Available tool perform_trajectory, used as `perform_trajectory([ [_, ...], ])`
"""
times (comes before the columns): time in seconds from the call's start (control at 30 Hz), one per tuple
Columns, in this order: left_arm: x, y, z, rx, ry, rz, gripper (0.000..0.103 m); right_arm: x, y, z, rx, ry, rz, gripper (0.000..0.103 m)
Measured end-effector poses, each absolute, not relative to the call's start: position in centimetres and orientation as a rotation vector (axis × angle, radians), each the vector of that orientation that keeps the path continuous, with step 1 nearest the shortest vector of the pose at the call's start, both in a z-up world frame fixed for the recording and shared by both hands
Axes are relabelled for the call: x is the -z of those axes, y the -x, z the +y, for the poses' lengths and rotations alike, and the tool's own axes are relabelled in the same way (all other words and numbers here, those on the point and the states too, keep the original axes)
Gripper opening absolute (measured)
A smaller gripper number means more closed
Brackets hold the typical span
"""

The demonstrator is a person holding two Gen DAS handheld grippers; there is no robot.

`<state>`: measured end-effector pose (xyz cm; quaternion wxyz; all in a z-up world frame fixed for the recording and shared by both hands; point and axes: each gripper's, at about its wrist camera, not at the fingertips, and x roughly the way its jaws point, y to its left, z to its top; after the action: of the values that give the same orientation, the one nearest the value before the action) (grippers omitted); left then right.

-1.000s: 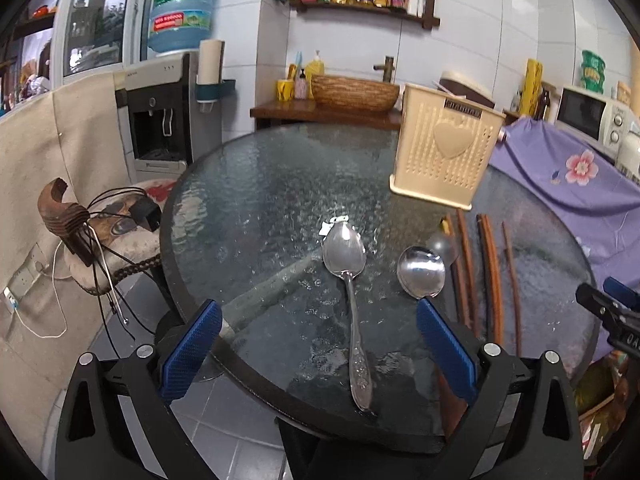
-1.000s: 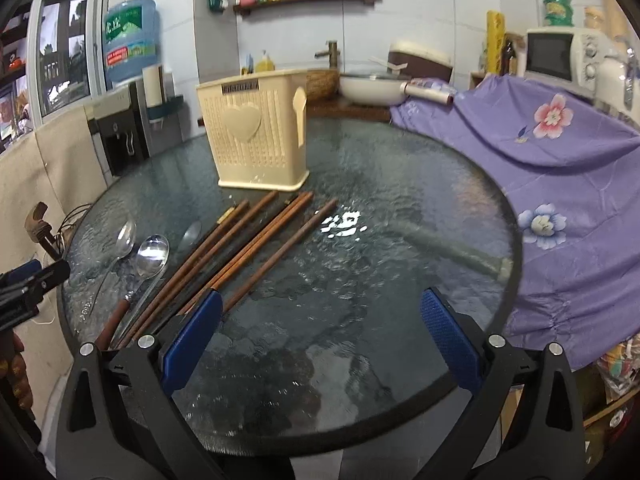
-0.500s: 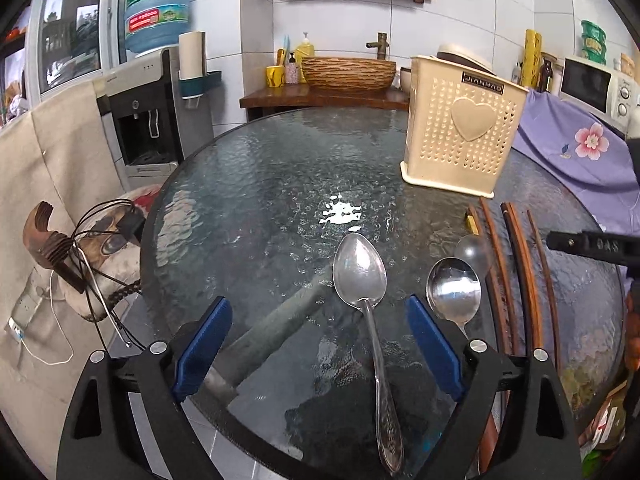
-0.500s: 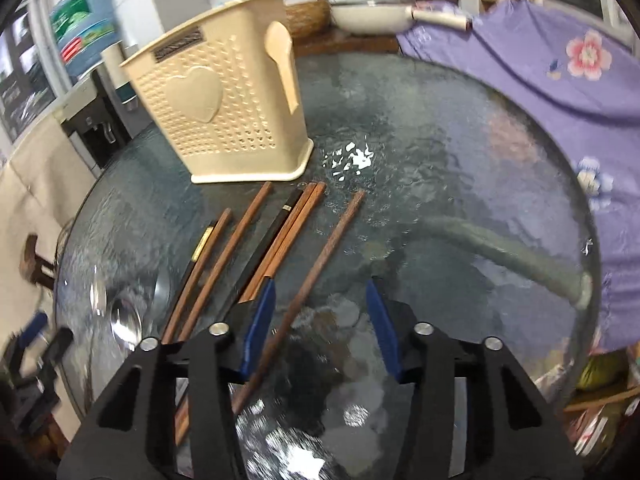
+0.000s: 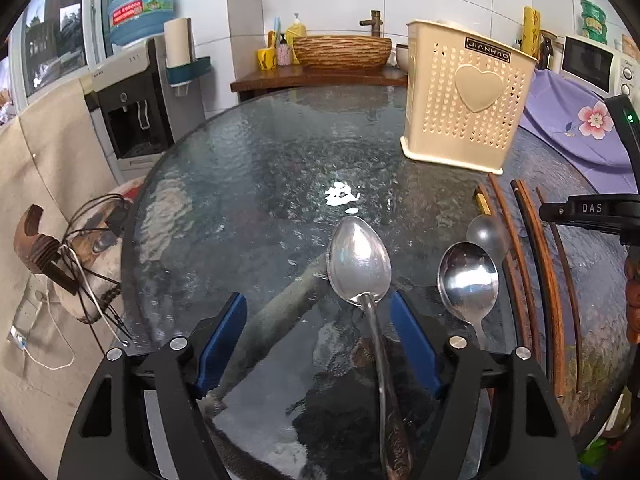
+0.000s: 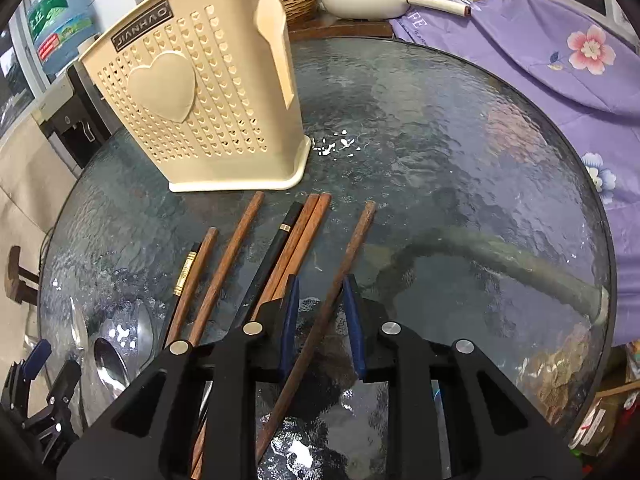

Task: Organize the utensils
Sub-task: 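Grasp the plain silver spoon with the left tool while the right tool grasps a wooden chopstick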

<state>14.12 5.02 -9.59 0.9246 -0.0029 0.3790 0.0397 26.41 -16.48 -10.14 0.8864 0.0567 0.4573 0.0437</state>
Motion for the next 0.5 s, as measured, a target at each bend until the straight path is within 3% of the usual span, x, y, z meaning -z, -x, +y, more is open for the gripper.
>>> perform_trajectory([
  [0.37, 10.1, -17.1, 3.7, -0.076, -0.051, 0.806, 0.069, 10.2, -28.1, -16.2, -0.105, -0.132, 0.963, 0.01],
  [0.5, 10.0, -18.1, 3.5, -0.063, -0.053, 0.822, 0.063, 10.0, -29.0, -16.4, -0.108, -0.138, 0.967, 0.01],
])
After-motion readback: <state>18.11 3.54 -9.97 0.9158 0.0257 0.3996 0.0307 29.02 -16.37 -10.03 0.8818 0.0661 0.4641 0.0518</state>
